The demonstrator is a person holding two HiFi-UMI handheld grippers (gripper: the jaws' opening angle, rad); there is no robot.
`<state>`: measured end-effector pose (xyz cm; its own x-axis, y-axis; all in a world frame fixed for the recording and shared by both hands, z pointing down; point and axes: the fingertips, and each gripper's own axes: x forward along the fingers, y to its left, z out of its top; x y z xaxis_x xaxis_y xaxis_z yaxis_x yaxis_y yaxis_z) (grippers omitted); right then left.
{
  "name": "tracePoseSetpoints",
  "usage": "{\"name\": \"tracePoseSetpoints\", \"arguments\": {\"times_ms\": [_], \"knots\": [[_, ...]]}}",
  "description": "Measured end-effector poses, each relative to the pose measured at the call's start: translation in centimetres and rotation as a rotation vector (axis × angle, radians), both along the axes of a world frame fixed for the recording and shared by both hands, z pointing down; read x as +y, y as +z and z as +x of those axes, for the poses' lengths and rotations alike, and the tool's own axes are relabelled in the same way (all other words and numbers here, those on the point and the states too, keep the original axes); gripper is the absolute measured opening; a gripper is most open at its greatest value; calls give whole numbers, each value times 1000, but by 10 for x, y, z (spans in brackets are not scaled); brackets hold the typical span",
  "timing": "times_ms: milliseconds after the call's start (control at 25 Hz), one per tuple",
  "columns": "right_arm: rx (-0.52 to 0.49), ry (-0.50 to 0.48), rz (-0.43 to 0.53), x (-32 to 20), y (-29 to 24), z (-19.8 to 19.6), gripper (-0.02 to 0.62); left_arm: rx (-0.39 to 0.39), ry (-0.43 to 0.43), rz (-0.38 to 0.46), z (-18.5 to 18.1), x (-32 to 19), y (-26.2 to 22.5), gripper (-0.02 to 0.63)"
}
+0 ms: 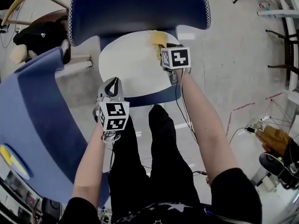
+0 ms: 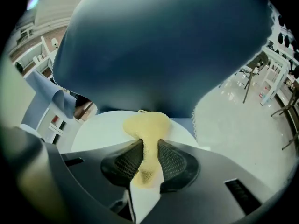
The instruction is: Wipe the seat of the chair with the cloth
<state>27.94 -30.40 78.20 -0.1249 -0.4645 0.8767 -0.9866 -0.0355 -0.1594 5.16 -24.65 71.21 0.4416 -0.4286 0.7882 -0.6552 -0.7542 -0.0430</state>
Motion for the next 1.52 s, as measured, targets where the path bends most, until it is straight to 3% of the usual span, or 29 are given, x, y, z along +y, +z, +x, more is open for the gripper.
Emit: {"name": "tracePoseSetpoints", "arguments": {"times_ms": [280, 440, 600, 760, 1200, 1360, 1520], "knots": [[53, 65, -40, 30, -7, 50, 100, -4, 1, -16, 18, 14, -4, 21], [118, -34, -31, 37, -15, 41, 100, 33, -70, -54, 17, 14, 2, 21], [76, -161, 1, 37, -26, -15, 100, 81, -196, -88, -8, 5, 4, 21], [-13, -220, 22, 33, -29, -87, 100, 82, -298, -118, -52, 1, 14, 21], [-228, -300, -43, 30, -25, -257, 100, 42, -414, -147, -152, -2, 30, 21], [-255, -313, -84, 30, -10, -287, 100, 36, -416, -164, -169, -1, 38, 21], [-221, -333, -108, 31, 8, -285, 100, 35, -440, -185, -176, -2, 37, 21]]}}
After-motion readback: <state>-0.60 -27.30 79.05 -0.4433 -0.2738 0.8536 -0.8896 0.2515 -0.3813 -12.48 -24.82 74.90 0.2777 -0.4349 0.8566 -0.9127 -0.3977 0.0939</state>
